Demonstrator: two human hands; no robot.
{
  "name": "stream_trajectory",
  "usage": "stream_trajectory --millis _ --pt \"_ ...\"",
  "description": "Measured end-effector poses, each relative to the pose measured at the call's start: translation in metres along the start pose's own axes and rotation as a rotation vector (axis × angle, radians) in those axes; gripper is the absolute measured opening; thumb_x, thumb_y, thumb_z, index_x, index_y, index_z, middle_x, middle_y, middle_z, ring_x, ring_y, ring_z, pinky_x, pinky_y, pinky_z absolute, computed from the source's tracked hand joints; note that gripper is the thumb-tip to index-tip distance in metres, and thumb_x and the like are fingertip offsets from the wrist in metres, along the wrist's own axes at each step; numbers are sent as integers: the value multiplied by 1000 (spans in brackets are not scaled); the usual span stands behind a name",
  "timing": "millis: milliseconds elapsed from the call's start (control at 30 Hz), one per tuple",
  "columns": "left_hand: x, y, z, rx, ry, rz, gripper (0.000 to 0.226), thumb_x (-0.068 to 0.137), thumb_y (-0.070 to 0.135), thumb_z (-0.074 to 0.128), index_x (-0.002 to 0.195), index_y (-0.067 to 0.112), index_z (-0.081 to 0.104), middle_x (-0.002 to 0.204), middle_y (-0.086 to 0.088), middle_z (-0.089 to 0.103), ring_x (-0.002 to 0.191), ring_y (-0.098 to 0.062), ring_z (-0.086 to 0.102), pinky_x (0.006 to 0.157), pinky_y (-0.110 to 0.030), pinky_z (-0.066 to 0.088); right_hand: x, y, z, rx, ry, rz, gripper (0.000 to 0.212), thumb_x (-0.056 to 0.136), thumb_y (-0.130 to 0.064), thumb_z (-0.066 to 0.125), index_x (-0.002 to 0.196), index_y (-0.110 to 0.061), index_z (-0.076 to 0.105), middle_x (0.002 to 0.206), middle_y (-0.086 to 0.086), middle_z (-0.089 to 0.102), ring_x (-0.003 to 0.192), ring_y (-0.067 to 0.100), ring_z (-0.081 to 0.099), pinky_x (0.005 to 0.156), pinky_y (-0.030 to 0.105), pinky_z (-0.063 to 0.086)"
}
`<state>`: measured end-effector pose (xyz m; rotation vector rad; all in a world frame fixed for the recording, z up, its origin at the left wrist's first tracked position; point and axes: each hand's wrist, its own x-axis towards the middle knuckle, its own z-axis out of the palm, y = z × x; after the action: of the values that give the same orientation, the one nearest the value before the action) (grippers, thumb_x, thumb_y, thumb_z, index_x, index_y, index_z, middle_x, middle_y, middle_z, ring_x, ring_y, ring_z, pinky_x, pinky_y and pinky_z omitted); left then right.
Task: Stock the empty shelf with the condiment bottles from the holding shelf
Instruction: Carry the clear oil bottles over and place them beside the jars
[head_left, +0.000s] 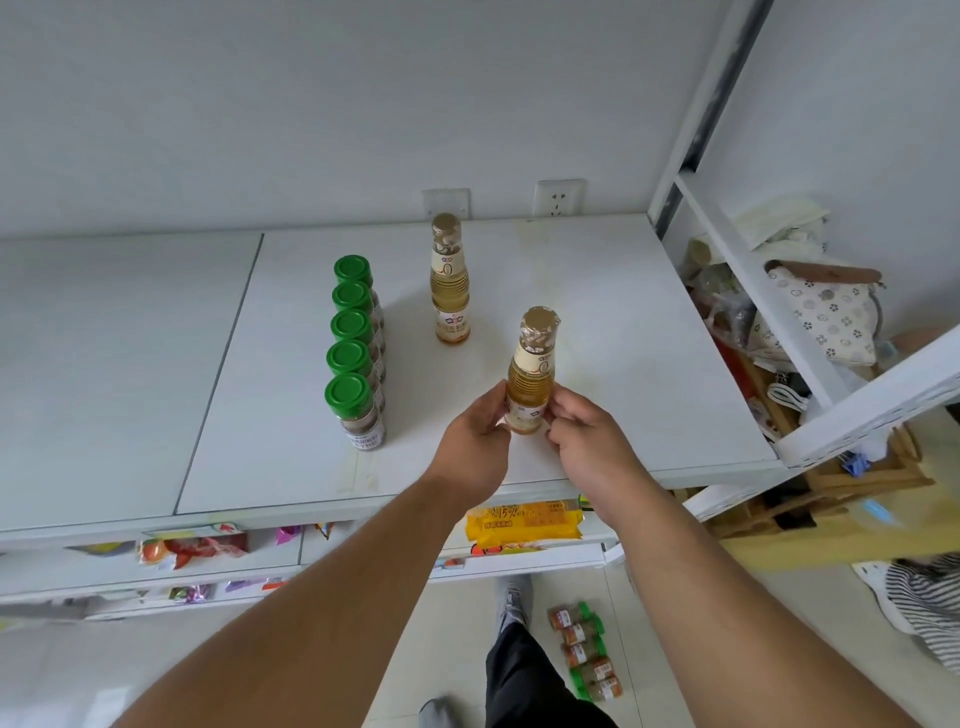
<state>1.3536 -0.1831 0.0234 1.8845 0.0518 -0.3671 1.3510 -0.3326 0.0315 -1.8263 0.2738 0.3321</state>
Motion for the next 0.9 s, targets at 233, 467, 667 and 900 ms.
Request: stream_trajectory --millis 233,467,667,900 --pt "-14 -13 -20 -26 63 -23 72 95 -8 38 150 38 48 136 24 58 131 1 49 95 -5 30 -6 -4 25 -22 -55 -22 57 102 -7 41 145 -42 52 139 -18 61 130 7 52 111 30 40" --pt "-15 -22 -36 -42 90 -19 77 90 -13 40 146 39 51 131 24 63 124 5 55 91 -5 36 -11 0 43 -1 -92 -41 60 101 -4 41 147 -41 51 130 -24 60 129 5 54 116 36 42" --pt "-17 -21 -45 -25 105 -25 79 88 -13 45 152 33 46 139 17 60 131 1 51 107 -20 36 -15 7 55 36 -120 -56 54 104 -9 43 148 -41 49 132 -27 56 134 8 51 116 41 43" --pt "-27 -26 -45 -51 126 -30 69 96 -2 48 155 35 42 143 20 57 133 2 49 107 -18 33 -13 9 57 30 -105 -61 50 103 -15 45 145 -39 53 134 -22 60 130 6 54 116 40 43"
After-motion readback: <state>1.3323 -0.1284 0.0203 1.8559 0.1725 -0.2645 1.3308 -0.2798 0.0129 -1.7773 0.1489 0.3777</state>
